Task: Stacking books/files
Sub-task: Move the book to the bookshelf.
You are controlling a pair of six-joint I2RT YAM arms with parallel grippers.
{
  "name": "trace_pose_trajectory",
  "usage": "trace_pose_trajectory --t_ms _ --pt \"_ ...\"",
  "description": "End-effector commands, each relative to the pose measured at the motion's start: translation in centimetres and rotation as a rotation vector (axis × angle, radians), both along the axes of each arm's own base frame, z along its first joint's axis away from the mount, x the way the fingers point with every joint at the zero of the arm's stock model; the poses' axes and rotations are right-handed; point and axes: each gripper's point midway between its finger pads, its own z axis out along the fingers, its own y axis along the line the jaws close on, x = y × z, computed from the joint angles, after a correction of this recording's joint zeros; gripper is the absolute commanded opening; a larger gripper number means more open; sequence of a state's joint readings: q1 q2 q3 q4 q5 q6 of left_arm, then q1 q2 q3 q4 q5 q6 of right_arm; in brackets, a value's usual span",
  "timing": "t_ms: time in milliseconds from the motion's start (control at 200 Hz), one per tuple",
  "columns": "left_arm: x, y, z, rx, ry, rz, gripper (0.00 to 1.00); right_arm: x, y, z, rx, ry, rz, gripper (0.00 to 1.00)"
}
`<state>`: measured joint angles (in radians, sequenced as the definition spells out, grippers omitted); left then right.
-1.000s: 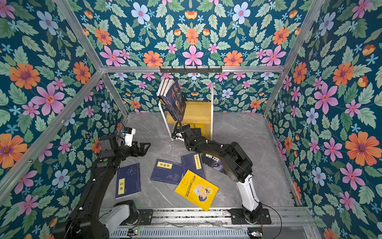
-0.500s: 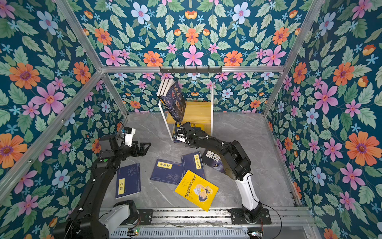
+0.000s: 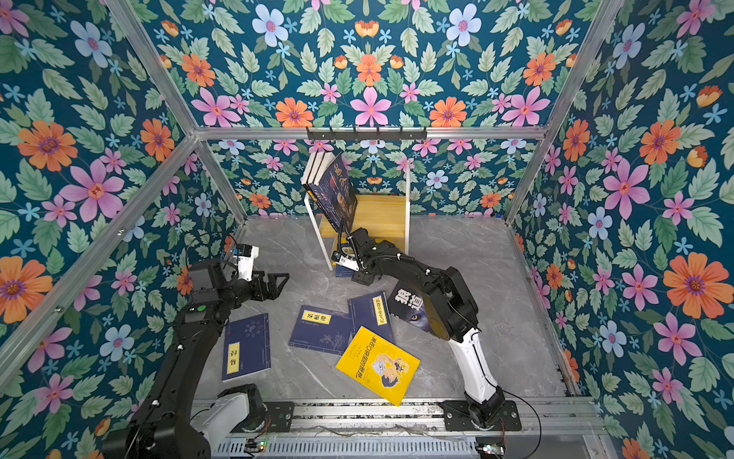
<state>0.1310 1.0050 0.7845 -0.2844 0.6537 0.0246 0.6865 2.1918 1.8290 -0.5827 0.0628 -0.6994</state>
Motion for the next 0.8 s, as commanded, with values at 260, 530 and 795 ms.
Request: trace_pose_trajectory --t_ms 260,530,795 --pt "0.2 0.1 0.4 -0.001 -0.017 -0.001 1.0 1.8 -0.5 0.1 0.002 -0.026 -0.056 0.63" --pt "0.3 0.1 0.3 -0.001 -0.017 -0.001 1.0 3.4 -0.9 1.2 0.036 -0.059 -0.105 0.51" --pt "0.3 0.2 0.2 -0.004 -0.018 0.0 1.0 4.1 -0.4 1.4 0.058 -0.065 -0.123 0.42"
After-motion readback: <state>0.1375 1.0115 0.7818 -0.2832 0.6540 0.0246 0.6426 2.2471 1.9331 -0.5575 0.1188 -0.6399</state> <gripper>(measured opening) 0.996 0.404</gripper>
